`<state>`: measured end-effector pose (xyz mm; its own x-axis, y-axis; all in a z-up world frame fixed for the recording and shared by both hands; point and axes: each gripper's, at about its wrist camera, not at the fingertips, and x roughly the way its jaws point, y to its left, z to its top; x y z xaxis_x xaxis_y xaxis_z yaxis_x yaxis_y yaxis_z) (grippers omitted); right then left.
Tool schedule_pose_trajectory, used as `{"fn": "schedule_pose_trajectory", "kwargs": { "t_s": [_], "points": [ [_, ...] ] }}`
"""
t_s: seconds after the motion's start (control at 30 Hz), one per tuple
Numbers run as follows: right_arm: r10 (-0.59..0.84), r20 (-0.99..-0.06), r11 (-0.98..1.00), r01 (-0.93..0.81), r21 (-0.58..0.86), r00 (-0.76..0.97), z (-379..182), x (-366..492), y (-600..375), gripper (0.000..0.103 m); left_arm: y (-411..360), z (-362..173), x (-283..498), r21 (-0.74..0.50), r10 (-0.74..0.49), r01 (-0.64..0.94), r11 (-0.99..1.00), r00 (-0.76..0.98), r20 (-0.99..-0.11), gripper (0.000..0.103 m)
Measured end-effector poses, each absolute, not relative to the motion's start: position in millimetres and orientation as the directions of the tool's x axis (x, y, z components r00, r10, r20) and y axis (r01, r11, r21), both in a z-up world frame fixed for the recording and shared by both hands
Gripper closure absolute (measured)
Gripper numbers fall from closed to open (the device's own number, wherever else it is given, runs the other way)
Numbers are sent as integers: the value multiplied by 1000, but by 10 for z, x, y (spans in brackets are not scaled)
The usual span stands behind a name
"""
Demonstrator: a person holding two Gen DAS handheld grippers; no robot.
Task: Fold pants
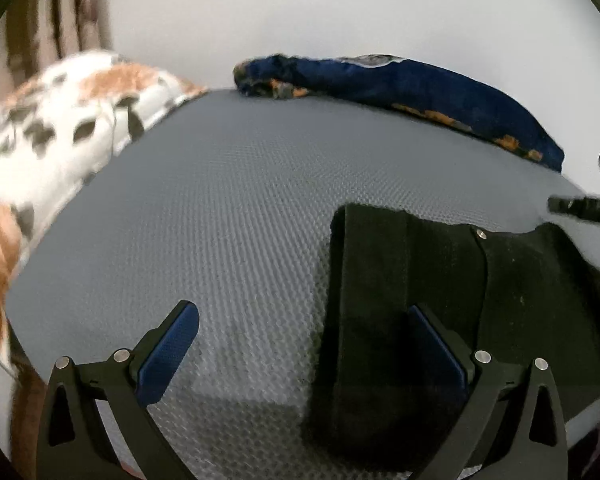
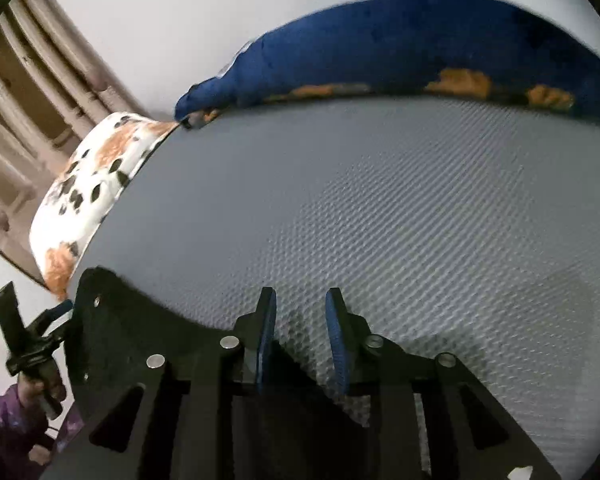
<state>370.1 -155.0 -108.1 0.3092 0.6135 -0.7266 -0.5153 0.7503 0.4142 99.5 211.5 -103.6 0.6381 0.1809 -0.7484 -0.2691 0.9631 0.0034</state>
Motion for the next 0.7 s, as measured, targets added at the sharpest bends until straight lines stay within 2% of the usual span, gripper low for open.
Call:
{"fn": "schedule_pose_trajectory", "kwargs": {
  "t_s": [0.13,0.27,0.4,0.53,0.57,0.6,0.67,0.7],
  "points": [
    [646,-696,719,-556,416,314,-853,3400,-1439,78,2139,-1032,1113,5,108,-163,987,632,-767,0],
    [653,-697,691,-610,388,297,-843,2932,-1195,64,2178,-1077,1290,17,73,-98,995,608,-790,0],
    [620,-734,692,-634,346,277,-1009,2591,-1029,64,2264,-1064,1473,-13,4,-24,1000,606,-796,0],
    [611,-746,704,-614,357,266,-1162,2460,-1084,64,2386,-1087,1706,-125,-119,30,992,572,-811,4],
    [611,-747,710,-600,370,263,-1195,2461,-1118,66,2415,-1091,1745,-149,-142,34,988,564,-814,22],
    [612,-748,713,-587,383,256,-1219,2465,-1138,72,2451,-1088,1799,-190,-182,43,981,553,-813,46],
    [612,-752,717,-573,397,246,-1247,2443,-1153,83,2412,-1085,1871,-226,-227,68,972,525,-820,61],
    [603,-755,726,-567,388,255,-1260,2437,-1164,85,2365,-1067,1888,-197,-208,78,977,525,-825,61]
  ]
}}
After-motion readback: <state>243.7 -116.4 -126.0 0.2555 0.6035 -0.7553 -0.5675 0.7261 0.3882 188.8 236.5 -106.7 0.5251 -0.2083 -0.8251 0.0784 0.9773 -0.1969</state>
